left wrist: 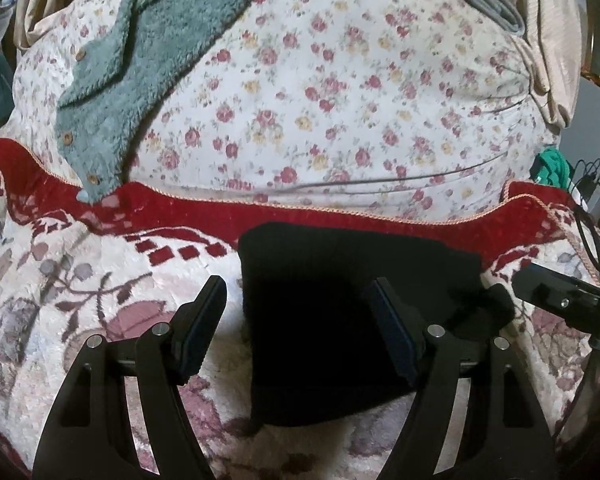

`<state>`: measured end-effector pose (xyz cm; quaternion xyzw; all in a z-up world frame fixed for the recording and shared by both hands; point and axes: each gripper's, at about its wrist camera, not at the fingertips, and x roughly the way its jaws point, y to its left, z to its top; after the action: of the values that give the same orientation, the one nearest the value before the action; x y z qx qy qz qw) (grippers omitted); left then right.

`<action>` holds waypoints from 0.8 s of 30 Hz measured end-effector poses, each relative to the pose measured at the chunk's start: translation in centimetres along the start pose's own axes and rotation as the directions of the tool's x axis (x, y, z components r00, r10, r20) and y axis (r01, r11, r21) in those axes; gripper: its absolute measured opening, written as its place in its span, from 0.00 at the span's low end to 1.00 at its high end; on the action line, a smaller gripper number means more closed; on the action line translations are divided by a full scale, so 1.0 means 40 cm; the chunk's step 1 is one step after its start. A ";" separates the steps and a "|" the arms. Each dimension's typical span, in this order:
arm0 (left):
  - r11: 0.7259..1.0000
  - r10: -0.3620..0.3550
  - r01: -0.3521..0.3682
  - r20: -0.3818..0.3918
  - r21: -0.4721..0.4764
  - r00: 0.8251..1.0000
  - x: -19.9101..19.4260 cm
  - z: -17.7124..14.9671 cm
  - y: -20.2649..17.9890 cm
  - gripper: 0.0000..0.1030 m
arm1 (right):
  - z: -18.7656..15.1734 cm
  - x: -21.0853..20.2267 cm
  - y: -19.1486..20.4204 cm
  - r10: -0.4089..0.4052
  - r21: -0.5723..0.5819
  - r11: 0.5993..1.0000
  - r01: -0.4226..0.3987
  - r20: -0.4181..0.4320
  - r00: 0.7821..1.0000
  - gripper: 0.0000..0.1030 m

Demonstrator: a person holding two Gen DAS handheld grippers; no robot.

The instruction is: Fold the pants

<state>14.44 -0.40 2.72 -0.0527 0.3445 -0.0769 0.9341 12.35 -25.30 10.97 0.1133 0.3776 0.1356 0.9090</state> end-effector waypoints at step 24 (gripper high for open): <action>0.995 0.056 -0.059 0.030 0.087 0.998 -0.023 -0.005 -0.045 0.72 | -0.024 0.010 0.041 -0.071 -0.060 0.996 0.072 0.030 0.997 0.75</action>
<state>13.43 -2.01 3.42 -0.0029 0.3291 -0.0644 0.9421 11.67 -23.54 10.56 0.0739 0.3646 0.1129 0.9213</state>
